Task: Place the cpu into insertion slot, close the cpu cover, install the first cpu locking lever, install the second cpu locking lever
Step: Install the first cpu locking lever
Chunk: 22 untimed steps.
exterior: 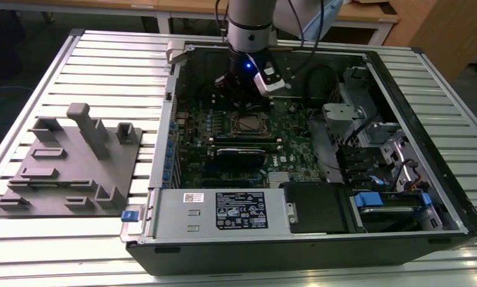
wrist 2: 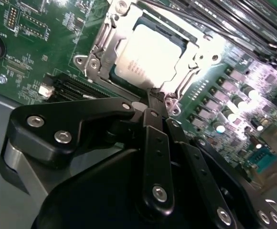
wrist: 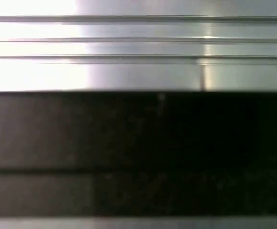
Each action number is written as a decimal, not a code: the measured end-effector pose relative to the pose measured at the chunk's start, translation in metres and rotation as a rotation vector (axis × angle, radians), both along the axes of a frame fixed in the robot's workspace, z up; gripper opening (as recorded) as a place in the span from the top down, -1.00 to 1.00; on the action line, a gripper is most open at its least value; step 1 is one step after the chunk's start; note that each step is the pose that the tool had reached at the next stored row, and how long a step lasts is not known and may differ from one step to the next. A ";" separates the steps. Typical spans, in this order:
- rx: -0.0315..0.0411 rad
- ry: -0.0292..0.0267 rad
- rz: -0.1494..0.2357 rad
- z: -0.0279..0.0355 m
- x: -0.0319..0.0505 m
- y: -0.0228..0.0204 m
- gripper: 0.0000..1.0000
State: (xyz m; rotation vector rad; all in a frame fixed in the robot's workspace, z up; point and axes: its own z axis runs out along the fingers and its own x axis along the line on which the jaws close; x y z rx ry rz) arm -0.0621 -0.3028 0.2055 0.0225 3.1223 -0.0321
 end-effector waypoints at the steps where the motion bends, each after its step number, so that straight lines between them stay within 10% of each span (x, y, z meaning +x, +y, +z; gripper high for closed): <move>1: 0.0015 -0.0001 0.000 0.0012 -0.0009 -0.0001 0.79; 10: 0.0270 -0.0023 0.000 0.0093 -0.0122 -0.0011 0.79; 16: 0.1283 -0.0025 0.001 0.0088 -0.0126 -0.0017 0.79; 22: 0.1438 -0.0026 0.001 0.0005 -0.0137 -0.0028 0.79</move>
